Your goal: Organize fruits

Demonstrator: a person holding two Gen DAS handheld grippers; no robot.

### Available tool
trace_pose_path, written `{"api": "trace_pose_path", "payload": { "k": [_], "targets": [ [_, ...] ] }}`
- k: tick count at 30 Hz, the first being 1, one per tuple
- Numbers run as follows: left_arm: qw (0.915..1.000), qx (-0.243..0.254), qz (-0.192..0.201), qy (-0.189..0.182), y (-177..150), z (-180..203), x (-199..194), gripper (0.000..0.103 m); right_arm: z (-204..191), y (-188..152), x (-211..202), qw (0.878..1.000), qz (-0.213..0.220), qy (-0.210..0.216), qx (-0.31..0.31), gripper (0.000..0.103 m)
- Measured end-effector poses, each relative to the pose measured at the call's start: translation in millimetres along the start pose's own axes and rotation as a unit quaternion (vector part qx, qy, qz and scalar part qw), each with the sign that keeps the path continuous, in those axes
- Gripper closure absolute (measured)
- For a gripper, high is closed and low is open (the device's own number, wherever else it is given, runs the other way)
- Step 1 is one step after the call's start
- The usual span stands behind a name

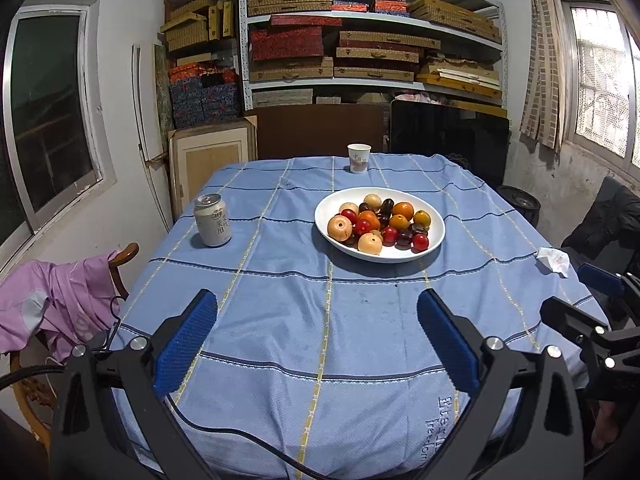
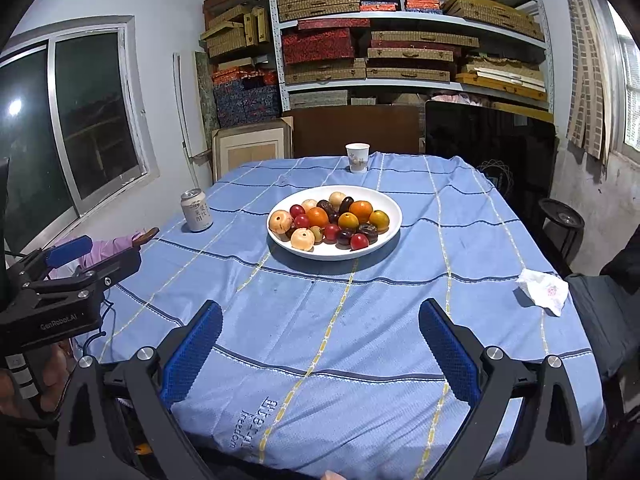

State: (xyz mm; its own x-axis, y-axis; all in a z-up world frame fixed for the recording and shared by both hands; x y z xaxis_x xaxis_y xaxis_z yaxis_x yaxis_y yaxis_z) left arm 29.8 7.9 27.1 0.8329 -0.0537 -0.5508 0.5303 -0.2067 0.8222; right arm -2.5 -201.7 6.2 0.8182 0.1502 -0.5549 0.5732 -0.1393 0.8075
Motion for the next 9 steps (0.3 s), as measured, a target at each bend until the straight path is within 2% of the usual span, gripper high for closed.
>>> {"api": "trace_pose_path", "payload": {
  "k": [5,9],
  "targets": [
    [0.9996,-0.001,-0.020,-0.019,-3.4,-1.6,5.0,0.005,-0.8,0.4,-2.5,1.000,0.007,-0.007,-0.003,0.004],
    [0.9998,0.004,-0.018,-0.010,-4.7,0.0,5.0,0.005,-0.9,0.1,-3.5,1.000,0.008,-0.008,-0.003,0.004]
  ]
}}
Point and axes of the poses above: each gripper's, at about its wrist camera, not at the fingertips, and x roughly the way its jaws point, z to its right, y to its top, the point moved 3 cm from there along x, roughly the way its jaws point, and after that the axes turned 7 degrees about x, right-handed, at the moved point
